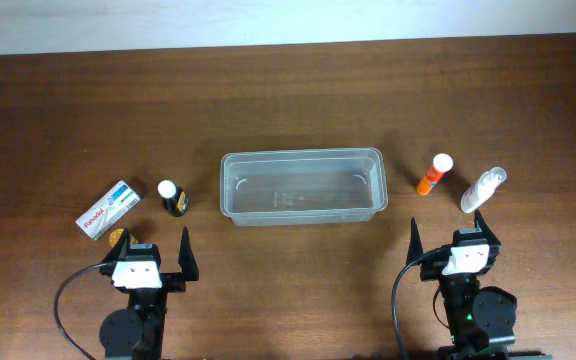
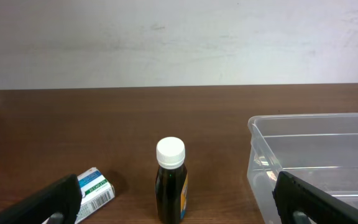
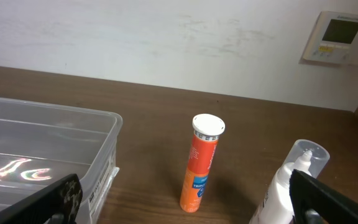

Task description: Pack container

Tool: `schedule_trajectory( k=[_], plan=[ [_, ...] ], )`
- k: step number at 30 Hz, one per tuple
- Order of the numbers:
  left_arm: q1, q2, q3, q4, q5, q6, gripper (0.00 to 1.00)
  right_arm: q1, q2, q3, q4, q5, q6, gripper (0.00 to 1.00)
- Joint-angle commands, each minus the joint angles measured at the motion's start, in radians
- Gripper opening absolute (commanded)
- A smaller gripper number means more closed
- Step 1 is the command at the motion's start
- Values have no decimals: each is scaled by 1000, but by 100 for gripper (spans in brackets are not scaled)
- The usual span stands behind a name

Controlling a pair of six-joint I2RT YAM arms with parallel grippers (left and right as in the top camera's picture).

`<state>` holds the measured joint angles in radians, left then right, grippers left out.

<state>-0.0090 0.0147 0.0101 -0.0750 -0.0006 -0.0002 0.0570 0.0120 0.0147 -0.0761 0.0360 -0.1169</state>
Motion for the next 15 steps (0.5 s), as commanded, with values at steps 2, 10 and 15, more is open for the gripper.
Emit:
schedule_trajectory(
  k=[2,10,15],
  plan=[
    [1,-9,-1,-8,4,15,99,2,-6,-9,-2,-5,-6,98],
    [1,-9,-1,-8,4,15,99,2,-6,-9,-2,-5,-6,98],
    [1,-8,-1,-8,4,15,99,2,-6,-9,-2,-5,-6,98]
  ],
)
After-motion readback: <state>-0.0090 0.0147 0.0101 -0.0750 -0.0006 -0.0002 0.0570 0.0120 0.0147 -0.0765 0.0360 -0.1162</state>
